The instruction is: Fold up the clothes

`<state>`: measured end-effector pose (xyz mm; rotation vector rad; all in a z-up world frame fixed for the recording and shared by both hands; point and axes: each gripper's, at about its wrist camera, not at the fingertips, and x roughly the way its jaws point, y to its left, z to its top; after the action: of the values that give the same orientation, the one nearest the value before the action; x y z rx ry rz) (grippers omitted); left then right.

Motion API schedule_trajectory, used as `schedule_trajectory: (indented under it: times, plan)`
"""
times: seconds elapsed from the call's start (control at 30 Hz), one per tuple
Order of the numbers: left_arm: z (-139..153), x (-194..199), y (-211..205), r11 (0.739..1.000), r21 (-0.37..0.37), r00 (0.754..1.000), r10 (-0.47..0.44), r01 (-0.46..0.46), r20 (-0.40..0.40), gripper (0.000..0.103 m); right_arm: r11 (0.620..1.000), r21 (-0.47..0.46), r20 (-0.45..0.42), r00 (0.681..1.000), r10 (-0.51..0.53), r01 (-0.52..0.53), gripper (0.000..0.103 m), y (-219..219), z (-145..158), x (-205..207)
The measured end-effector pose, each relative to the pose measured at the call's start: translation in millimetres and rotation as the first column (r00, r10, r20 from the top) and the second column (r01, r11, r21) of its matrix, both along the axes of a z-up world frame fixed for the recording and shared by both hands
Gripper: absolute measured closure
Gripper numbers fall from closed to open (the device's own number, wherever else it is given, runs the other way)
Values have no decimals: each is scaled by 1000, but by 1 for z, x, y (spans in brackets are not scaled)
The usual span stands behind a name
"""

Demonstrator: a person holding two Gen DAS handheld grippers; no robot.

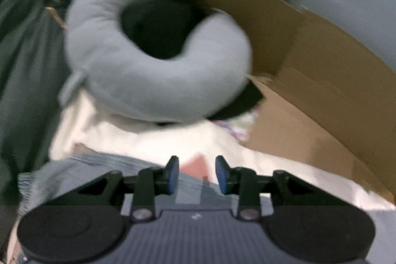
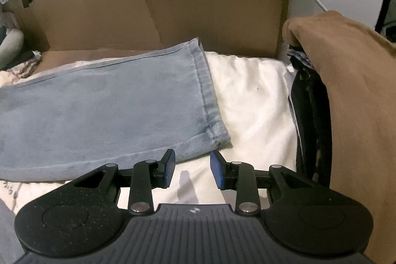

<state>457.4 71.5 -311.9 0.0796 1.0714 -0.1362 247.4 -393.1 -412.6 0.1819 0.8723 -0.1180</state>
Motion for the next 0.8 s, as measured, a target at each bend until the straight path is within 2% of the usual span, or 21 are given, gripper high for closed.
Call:
schedule_trajectory:
  times: [0.13,0.27,0.37,0.43,0.5,0.67,0.8]
  plan:
    - [-5,-12,-27,998,-16,998,-61,61,-22,68,998,49,-5,999,-47,47,64,1,-3,-10]
    - [-16,-27,-53,993,-20,991,-121,120,-52,67,990,89,-13,994,-106,107,51,1,-10,-19]
    - [-27,-39,-71,984,-3,982,-176,176,-65,67,979,132,-20,988,-152,153,50,0,-16,-25]
    - [-33,-46,-78,980,-17,977,-201,201,-74,65,969,161,-26,982,-185,187,50,-1,-21,-28]
    - [-41,-52,-82,975,-28,972,-222,221,-78,64,956,195,-34,976,-216,219,50,-2,-28,-27]
    - [-65,-69,-78,971,3,969,-236,237,-75,63,927,266,-21,963,-267,263,49,-5,-36,-16]
    - [-80,-67,-72,969,41,966,-241,245,-95,63,911,307,-6,958,-287,275,49,-9,-36,0]
